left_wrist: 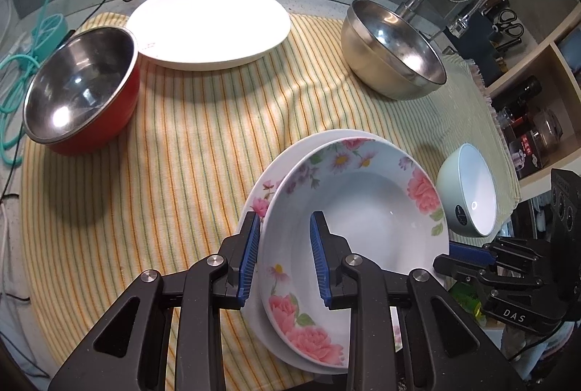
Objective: Organize plates and bowls
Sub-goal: 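Lower the pink-rose plate onto the pink-blossom plate with the left gripper, then open both grippers and withdraw from the plate stack, then move both grippers to the plain white plate rim and close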
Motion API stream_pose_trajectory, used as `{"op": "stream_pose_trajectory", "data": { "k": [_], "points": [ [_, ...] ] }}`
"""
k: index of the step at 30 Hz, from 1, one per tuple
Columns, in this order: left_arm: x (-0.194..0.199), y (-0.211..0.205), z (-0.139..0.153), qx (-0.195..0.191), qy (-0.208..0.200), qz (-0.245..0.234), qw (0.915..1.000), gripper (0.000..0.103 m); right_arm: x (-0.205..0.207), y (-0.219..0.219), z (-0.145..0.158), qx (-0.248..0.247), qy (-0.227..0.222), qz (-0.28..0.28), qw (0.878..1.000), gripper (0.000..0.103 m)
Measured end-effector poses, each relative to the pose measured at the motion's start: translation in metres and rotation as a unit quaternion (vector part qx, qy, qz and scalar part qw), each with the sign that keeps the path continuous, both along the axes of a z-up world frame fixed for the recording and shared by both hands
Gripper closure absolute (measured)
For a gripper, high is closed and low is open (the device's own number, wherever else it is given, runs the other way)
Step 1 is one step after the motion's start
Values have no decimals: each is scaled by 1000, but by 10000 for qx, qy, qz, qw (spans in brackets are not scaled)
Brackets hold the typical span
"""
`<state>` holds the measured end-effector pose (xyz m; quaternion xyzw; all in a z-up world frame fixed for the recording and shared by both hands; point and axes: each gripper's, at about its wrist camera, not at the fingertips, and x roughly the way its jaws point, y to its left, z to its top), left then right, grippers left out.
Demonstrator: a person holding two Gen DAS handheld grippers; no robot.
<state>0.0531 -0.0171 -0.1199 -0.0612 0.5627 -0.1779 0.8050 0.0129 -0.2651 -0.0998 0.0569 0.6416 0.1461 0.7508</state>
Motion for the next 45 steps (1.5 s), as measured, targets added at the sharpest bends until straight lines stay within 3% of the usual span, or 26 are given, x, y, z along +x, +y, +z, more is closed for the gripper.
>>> {"op": "stream_pose_trajectory", "data": {
  "k": [4, 6, 13, 28, 38, 45],
  "points": [
    [1, 2, 6, -60, -51, 42, 10000, 78, 0, -2, 7, 62, -99, -18, 9999, 76],
    [1, 4, 9, -97, -81, 79, 9999, 78, 0, -3, 14, 109, -175, -19, 9998, 69],
    [8, 13, 24, -269, -210, 314, 9989, 63, 2, -13, 40, 425, -523, -119, 9977, 46],
    [33, 35, 55, -430, -548, 544, 9961, 62, 30, -32, 78, 894, -987, -511, 9898, 46],
    [88, 73, 76, -174, -827, 257, 9961, 62, 59, 12, 87, 1307, -1115, -504, 9838, 46],
    [148, 105, 60, -299, -493, 183, 9982, 62, 93, 44, 71, 1406, -960, -651, 9833, 46]
  ]
}}
